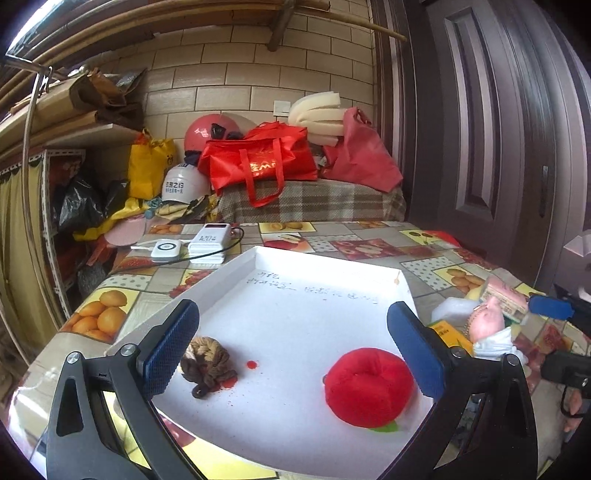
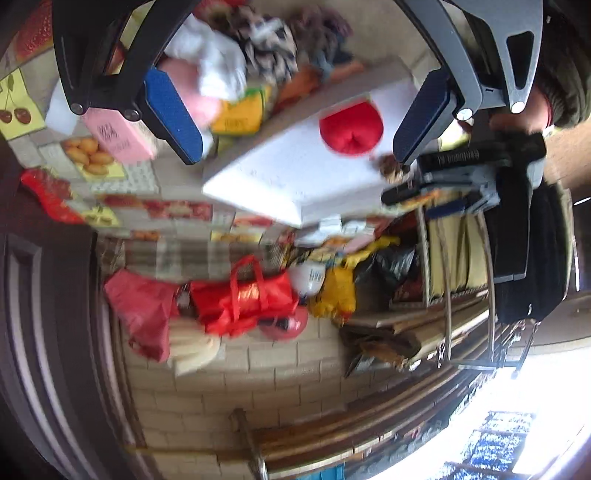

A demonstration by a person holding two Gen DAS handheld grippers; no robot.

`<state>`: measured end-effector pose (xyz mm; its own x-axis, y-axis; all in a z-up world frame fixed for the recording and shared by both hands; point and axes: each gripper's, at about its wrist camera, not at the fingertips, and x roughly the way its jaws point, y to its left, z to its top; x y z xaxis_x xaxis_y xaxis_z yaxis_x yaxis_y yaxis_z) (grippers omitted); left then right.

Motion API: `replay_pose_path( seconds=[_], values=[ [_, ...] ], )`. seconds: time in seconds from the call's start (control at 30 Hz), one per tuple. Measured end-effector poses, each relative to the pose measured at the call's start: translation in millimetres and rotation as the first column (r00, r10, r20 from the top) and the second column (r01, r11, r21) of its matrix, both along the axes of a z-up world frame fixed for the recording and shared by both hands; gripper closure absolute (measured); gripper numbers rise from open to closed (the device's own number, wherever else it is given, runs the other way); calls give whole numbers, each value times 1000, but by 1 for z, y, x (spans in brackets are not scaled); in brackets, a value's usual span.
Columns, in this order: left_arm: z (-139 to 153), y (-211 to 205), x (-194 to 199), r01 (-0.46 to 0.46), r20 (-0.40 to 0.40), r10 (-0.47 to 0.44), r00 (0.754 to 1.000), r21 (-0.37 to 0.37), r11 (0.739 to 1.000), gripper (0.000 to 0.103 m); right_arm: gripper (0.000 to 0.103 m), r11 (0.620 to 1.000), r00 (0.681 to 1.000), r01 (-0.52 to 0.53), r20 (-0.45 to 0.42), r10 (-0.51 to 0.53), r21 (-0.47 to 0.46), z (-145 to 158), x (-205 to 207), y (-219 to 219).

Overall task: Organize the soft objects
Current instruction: 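Move both tools back to the pile of soft items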

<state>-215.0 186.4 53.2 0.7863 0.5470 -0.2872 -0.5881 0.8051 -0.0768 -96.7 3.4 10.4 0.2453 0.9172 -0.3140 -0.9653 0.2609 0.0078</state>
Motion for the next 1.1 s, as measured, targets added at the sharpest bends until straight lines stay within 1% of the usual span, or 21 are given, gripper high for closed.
replay_pose_path(
  seconds=[0.03, 0.1, 0.17, 0.2, 0.23, 0.27, 0.3, 0.37, 0.4, 0.43, 0.47, 0.53, 0.6, 0.63, 0.67, 0.7, 0.73, 0.77, 0.87, 0.97, 1.1],
  values=[
    [0, -2, 0, 21, 7, -21, 1000, -9, 1000, 0, 0, 999, 999, -28, -19, 27, -33, -3, 3, -3],
    [1, -10, 0, 98, 25, -98, 995, -18, 995, 0, 0, 998, 999, -40, -12, 40, -48, -3, 4, -14],
    [3, -23, 3, 203, 34, -202, 979, -23, 979, 0, 0, 997, 999, -26, 18, 28, -74, -5, 4, -21],
    [4, -32, 6, 259, 29, -258, 966, -25, 966, 0, 0, 996, 999, -16, 26, 18, -88, -7, 6, -26],
    [4, -43, 11, 317, 17, -317, 948, -28, 948, 1, 0, 996, 1000, -6, 18, 8, -95, -8, 11, -31],
    [5, -54, 15, 383, -3, -383, 924, -32, 923, 1, 0, 995, 1000, 1, 5, -1, -96, -9, 15, -35],
    [6, -66, 19, 432, -30, -433, 901, -17, 902, 1, 0, 995, 1000, 9, -9, -9, -95, -10, 19, -39],
    [9, -88, 24, 464, -84, -460, 884, 42, 885, 1, 0, 995, 999, 22, -29, -25, -98, -11, 27, -45],
    [7, -96, 27, 494, -106, -489, 866, 24, 869, 1, 0, 994, 999, 27, -32, -31, -101, -12, 29, -48],
    [4, -102, 34, 546, -134, -545, 828, -34, 837, 1, 1, 994, 999, 29, -33, -33, -106, -13, 30, -51],
    [3, -108, 38, 559, -157, -560, 814, -50, 827, 1, 2, 993, 999, 29, -33, -33, -112, -14, 31, -53],
    [3, -121, 43, 538, -210, -528, 823, -11, 843, 1, 2, 991, 998, 37, -37, -41, -126, -18, 34, -57],
    [-1, -124, 50, 539, -255, -530, 809, -42, 842, 3, 5, 989, 997, 46, -53, -54, -138, -22, 40, -62],
    [-3, -125, 55, 531, -278, -524, 805, -56, 845, 8, 10, 989, 996, 51, -62, -61, -141, -23, 43, -64],
    [-7, -124, 56, 524, -292, -519, 803, -67, 849, 18, 12, 988, 995, 60, -73, -71, -142, -23, 47, -66],
    [-10, -123, 62, 519, -316, -519, 794, -92, 850, 26, 13, 988, 993, 72, -83, -84, -138, -23, 51, -69],
    [-15, -121, 65, 515, -335, -521, 785, -114, 850, 40, 13, 988, 990, 87, -103, -100, -130, -23, 57, -73],
    [-19, -120, 71, 511, -358, -522, 774, -134, 849, 44, 13, 987, 986, 100, -122, -115, -122, -22, 64, -77],
    [-28, -121, 76, 504, -396, -518, 758, -149, 851, 44, 14, 982, 966, 164, -184, -180, -98, -19, 87, -91],
    [-31, -120, 78, 502, -410, -522, 748, -166, 849, 44, 14, 967, 948, 235, -198, -250, -97, -15, 107, -99],
    [-36, -119, 85, 485, -441, -517, 734, -192, 853, 44, 14, 925, 912, 327, -193, -362, -193, -15, 143, -91]
  ],
)
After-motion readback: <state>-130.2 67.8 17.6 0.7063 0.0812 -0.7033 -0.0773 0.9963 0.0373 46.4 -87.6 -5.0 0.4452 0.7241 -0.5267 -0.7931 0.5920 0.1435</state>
